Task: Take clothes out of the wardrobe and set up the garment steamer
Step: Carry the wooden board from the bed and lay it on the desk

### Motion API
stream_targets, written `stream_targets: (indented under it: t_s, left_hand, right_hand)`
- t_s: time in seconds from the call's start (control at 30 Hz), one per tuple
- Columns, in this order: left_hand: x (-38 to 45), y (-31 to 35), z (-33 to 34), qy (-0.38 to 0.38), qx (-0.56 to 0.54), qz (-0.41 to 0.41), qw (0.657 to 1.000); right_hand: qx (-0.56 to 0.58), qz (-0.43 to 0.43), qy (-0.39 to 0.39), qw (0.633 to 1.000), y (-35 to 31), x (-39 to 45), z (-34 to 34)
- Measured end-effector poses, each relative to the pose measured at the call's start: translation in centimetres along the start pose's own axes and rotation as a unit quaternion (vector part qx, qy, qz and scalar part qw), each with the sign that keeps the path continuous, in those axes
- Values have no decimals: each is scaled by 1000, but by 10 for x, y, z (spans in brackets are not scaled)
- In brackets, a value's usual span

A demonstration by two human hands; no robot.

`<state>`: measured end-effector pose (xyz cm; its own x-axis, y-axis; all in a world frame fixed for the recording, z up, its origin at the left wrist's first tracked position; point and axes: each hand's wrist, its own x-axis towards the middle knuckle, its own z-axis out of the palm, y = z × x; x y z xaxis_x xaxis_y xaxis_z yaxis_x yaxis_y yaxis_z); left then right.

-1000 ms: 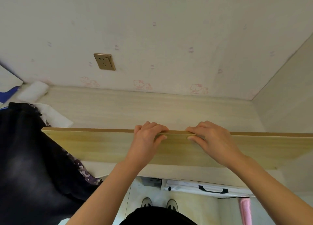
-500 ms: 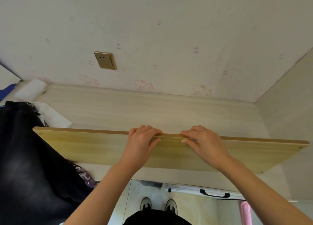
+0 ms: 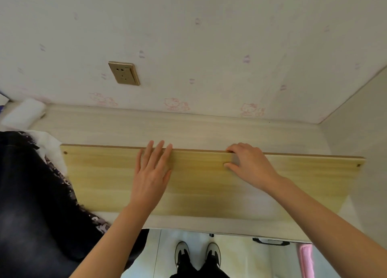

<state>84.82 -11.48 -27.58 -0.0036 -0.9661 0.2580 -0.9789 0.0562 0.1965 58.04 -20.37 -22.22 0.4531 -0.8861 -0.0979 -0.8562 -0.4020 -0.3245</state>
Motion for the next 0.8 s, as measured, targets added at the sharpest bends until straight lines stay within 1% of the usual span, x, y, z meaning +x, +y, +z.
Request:
stream_targets:
  t_s: [0.07,0.27,0.53,0.8]
  left_hand:
    - [-7,-11,10,-26,5,-23,999]
    - [-24,-36,44,-104,23,-53,993]
    - [-20,-49,82,-134,18,-83,987]
    - [-12,-57,113,-149,27,-90,984]
  right_hand:
    - [-1,19,-20,1000,1,10,4]
    - [1,63,-57,996,5,40,18]
    - [2,109,-106,988,22,77,42]
    - [-9,132,-182,974,37,109,68]
